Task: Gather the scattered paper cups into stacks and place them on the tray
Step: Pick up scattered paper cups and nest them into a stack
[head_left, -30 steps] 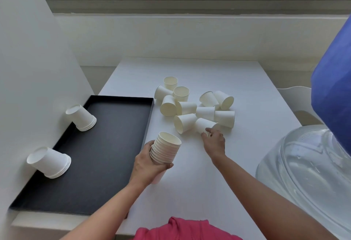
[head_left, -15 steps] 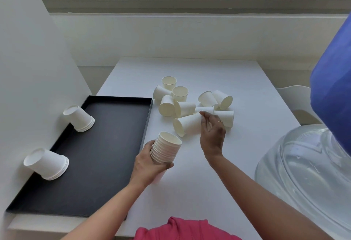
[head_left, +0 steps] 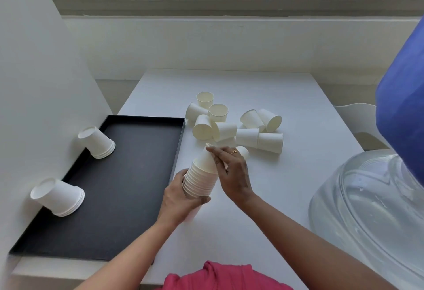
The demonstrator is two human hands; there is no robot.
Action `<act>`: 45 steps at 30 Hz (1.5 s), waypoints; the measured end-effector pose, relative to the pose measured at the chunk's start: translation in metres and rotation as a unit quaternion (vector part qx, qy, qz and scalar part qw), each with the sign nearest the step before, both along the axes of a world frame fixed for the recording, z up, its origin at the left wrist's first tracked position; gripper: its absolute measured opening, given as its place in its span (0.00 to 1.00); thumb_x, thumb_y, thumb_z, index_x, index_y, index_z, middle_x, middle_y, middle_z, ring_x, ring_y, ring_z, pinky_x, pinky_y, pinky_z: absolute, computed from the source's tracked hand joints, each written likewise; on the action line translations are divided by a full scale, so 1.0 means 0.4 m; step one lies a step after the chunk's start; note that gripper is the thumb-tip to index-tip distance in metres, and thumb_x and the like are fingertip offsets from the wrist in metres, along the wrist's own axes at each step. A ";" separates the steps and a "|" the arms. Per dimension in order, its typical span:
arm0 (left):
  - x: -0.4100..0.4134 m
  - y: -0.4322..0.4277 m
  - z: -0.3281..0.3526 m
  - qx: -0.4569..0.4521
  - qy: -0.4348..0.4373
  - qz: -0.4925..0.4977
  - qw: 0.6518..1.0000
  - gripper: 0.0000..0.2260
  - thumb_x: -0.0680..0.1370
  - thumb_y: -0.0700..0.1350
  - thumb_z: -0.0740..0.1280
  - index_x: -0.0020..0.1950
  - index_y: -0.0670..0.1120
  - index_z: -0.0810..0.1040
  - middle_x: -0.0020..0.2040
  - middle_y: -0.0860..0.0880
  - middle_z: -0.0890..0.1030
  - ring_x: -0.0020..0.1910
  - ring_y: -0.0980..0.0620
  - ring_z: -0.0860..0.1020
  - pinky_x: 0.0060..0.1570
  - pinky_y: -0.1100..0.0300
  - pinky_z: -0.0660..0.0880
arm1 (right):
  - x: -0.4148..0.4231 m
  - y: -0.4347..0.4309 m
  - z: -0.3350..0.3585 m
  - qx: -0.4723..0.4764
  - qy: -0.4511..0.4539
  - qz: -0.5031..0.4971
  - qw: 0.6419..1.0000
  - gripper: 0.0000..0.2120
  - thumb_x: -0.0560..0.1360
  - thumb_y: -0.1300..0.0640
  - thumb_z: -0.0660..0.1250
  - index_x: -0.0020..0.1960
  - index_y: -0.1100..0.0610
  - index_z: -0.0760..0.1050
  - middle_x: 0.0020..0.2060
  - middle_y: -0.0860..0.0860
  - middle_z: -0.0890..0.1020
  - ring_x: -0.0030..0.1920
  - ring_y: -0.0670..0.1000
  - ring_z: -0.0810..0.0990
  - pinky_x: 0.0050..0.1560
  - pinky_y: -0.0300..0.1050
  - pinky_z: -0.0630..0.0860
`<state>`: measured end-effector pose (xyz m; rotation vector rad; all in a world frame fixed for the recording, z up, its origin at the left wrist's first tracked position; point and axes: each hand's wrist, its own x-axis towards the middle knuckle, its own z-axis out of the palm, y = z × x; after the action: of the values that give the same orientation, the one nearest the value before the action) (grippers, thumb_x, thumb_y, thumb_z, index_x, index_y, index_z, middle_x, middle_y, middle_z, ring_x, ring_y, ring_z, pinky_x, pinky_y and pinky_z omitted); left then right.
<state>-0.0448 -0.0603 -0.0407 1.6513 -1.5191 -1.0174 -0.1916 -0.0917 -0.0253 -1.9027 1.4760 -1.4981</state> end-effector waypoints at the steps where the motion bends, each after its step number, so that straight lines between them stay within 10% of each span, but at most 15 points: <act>1: -0.001 0.000 0.000 0.000 0.000 0.000 1.000 0.34 0.60 0.44 0.80 0.63 0.50 0.70 0.48 0.52 0.78 0.46 0.52 0.78 0.40 0.67 0.71 | 0.000 0.003 -0.002 0.003 0.006 0.011 1.000 0.16 0.76 0.54 0.58 0.57 0.57 0.80 0.45 0.53 0.83 0.48 0.45 0.74 0.50 0.43 0.72; 18: 0.002 0.009 -0.006 0.016 0.003 0.010 1.000 0.32 0.61 0.44 0.79 0.62 0.52 0.71 0.45 0.54 0.79 0.45 0.53 0.79 0.40 0.64 0.73 | 0.014 0.039 -0.025 0.139 0.126 0.140 0.972 0.30 0.74 0.39 0.48 0.69 0.53 0.70 0.64 0.50 0.75 0.67 0.49 0.69 0.67 0.47 0.63; 24: 0.005 0.011 -0.002 0.006 -0.010 0.014 1.000 0.34 0.61 0.44 0.80 0.63 0.50 0.70 0.46 0.54 0.77 0.46 0.52 0.77 0.44 0.63 0.70 | -0.042 0.010 -0.044 0.143 0.146 -0.038 0.978 0.28 0.74 0.39 0.48 0.63 0.51 0.75 0.63 0.48 0.75 0.68 0.50 0.68 0.66 0.55 0.60; 29: 0.009 0.013 -0.003 0.006 -0.013 0.013 1.000 0.33 0.61 0.43 0.80 0.63 0.50 0.70 0.43 0.60 0.75 0.45 0.55 0.76 0.39 0.71 0.68 | -0.135 -0.001 -0.083 0.262 0.279 -0.207 0.900 0.22 0.76 0.48 0.61 0.68 0.52 0.67 0.72 0.51 0.64 0.74 0.55 0.54 0.69 0.63 0.50; 35: 0.002 0.010 -0.010 0.010 -0.011 0.007 1.000 0.35 0.60 0.45 0.80 0.64 0.50 0.70 0.47 0.54 0.77 0.48 0.51 0.77 0.46 0.63 0.70 | -0.195 0.006 -0.107 0.363 0.310 -0.240 0.845 0.28 0.75 0.45 0.61 0.71 0.51 0.58 0.75 0.51 0.53 0.75 0.57 0.47 0.66 0.64 0.59; 45: 0.001 0.011 -0.006 0.012 -0.013 0.009 1.000 0.35 0.60 0.44 0.80 0.64 0.51 0.70 0.47 0.54 0.77 0.47 0.52 0.77 0.45 0.63 0.70 | -0.206 0.006 -0.111 0.360 0.253 -0.230 0.868 0.25 0.74 0.52 0.65 0.69 0.51 0.62 0.72 0.51 0.59 0.72 0.56 0.54 0.52 0.49 0.74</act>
<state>-0.0443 -0.0560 -0.0430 1.6973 -1.5111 -1.0125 -0.2738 -0.0893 -0.0699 -1.5616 2.4104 -0.3951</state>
